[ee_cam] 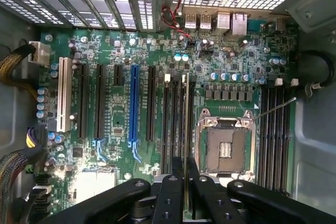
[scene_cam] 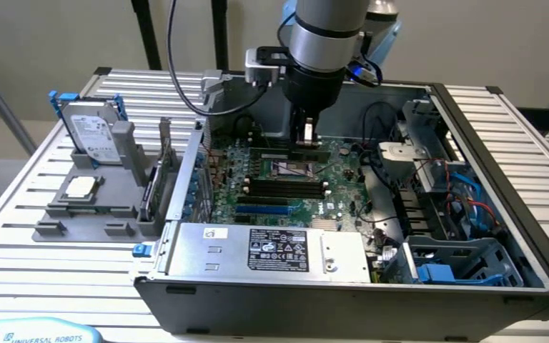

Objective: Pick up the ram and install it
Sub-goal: 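Insert the ram into the slot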

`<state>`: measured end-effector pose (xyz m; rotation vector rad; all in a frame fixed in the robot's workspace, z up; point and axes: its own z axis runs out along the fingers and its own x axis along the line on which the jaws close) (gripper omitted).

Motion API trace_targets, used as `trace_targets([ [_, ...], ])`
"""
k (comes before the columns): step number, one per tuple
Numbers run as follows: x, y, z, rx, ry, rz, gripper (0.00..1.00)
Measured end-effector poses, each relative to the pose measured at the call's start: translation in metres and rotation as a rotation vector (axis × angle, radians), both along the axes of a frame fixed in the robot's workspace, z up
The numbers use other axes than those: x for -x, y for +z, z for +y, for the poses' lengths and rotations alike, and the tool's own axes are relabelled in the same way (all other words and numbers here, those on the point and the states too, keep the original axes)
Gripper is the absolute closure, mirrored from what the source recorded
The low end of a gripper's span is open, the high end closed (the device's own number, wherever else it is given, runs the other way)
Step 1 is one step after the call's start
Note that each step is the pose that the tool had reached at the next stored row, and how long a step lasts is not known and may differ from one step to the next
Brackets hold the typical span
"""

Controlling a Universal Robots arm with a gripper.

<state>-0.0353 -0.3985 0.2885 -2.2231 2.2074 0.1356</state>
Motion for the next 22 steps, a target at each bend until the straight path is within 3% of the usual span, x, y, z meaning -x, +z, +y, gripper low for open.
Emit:
trace_targets([
  [9,0.0,-0.0163,-0.005,-0.0001,-0.002,-0.0011,0.86],
  [22,0.0,-0.04,-0.0085,0.0009,-0.016,-0.0019,0.86],
])
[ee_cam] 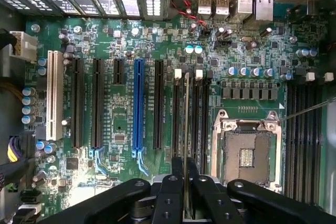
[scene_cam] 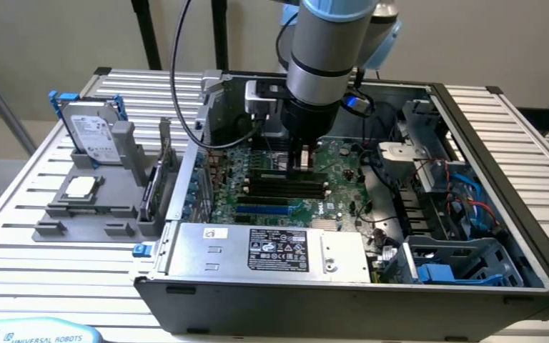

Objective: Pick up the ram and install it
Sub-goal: 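Insert the ram into the slot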

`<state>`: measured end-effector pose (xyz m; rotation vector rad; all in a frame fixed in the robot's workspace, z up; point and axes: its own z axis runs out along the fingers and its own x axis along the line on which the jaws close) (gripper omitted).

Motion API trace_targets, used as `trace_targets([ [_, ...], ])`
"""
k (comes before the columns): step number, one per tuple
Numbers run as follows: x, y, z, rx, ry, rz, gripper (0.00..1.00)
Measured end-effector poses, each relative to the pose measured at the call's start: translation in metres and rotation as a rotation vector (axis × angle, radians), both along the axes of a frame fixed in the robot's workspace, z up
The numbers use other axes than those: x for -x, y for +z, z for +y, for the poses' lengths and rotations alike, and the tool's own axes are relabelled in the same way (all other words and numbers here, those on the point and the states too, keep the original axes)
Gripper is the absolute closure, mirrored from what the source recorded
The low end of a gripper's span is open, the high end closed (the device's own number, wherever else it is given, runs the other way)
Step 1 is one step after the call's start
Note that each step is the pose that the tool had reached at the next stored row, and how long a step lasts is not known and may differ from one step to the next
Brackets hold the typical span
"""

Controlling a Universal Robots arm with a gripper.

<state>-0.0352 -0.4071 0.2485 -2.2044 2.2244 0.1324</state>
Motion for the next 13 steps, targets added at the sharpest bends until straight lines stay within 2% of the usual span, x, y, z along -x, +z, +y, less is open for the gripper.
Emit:
trace_targets([
  [3,-0.0002,-0.0047,0.0,0.0037,-0.002,-0.0008,0.86],
  [7,-0.0004,-0.0089,0.0,0.0168,-0.003,-0.0029,0.86],
  [8,-0.0005,-0.0095,0.0,0.0184,-0.003,-0.003,0.86],
  [13,-0.0005,-0.0107,0.0,0.0184,-0.002,-0.0031,0.86],
])
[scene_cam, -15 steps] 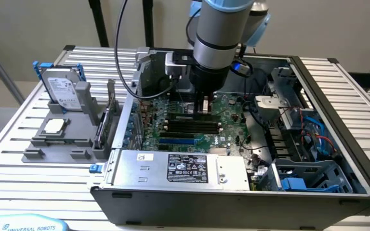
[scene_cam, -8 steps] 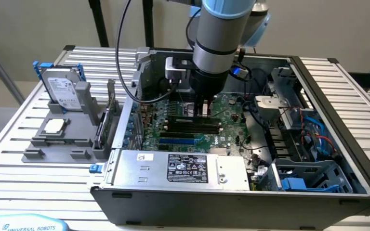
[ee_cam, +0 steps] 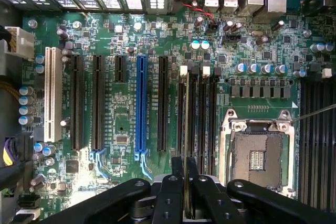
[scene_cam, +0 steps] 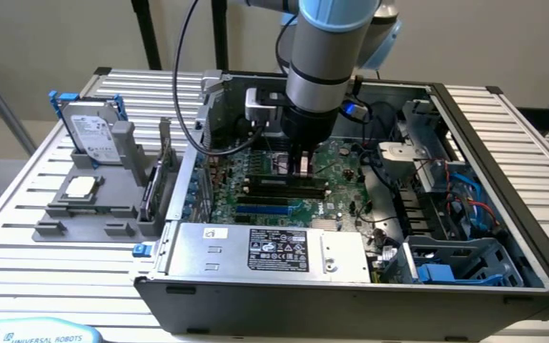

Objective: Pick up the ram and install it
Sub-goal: 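Insert the ram into the slot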

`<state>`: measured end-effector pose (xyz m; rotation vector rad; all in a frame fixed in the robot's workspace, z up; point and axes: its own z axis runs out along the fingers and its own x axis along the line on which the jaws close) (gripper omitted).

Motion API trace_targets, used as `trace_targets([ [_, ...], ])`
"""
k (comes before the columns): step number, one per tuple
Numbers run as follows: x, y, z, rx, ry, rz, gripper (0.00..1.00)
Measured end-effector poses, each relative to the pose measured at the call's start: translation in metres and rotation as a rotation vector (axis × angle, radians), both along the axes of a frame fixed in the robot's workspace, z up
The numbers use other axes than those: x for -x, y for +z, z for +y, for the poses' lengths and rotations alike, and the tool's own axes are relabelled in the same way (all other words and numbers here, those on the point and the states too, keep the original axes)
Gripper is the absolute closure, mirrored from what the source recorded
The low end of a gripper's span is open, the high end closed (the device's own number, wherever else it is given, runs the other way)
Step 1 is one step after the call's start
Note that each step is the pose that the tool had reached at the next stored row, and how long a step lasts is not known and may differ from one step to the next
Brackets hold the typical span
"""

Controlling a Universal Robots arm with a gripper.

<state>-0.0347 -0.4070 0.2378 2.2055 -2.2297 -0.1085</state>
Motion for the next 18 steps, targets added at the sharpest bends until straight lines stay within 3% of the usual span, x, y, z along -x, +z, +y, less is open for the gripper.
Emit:
trace_targets([
  [18,-0.0008,-0.0085,0.0006,0.0001,0.017,-0.0023,0.86],
])
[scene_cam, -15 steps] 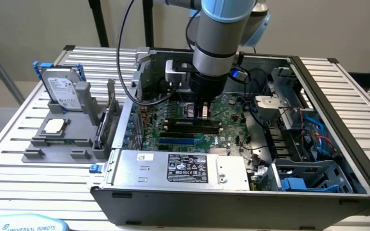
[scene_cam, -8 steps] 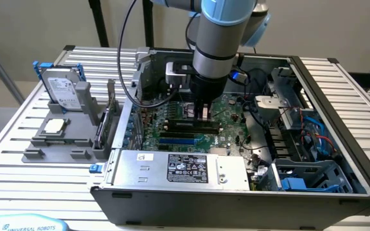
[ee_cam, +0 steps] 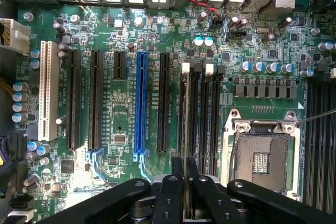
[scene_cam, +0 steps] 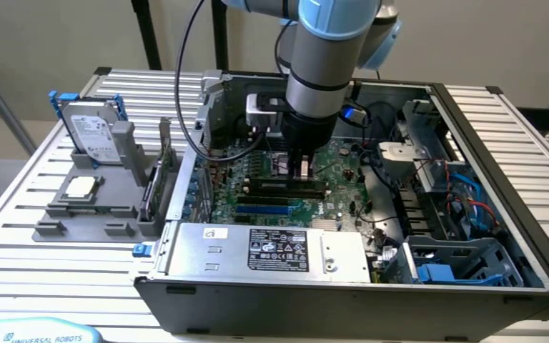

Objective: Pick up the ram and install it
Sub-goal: 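Insert the ram into the slot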

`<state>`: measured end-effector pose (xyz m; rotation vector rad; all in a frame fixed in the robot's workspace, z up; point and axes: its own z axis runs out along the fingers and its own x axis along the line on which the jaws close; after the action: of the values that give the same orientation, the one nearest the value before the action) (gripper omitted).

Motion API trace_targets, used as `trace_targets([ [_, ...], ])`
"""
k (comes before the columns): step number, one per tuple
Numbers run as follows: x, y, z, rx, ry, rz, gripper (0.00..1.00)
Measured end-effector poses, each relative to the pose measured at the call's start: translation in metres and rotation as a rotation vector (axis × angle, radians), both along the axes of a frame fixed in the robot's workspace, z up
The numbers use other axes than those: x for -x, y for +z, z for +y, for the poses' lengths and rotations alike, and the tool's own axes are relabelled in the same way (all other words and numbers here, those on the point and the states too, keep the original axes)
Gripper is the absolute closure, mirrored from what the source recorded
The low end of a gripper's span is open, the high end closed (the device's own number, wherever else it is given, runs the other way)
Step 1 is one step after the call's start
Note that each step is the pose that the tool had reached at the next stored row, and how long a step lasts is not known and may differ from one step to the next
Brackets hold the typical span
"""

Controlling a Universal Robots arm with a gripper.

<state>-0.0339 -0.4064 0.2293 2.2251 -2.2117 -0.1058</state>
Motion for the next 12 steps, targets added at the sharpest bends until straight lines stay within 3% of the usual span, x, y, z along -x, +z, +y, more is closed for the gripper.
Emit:
trace_targets([
  [12,0.0,-0.0029,0.0003,-0.0009,0.003,0.0001,0.86],
])
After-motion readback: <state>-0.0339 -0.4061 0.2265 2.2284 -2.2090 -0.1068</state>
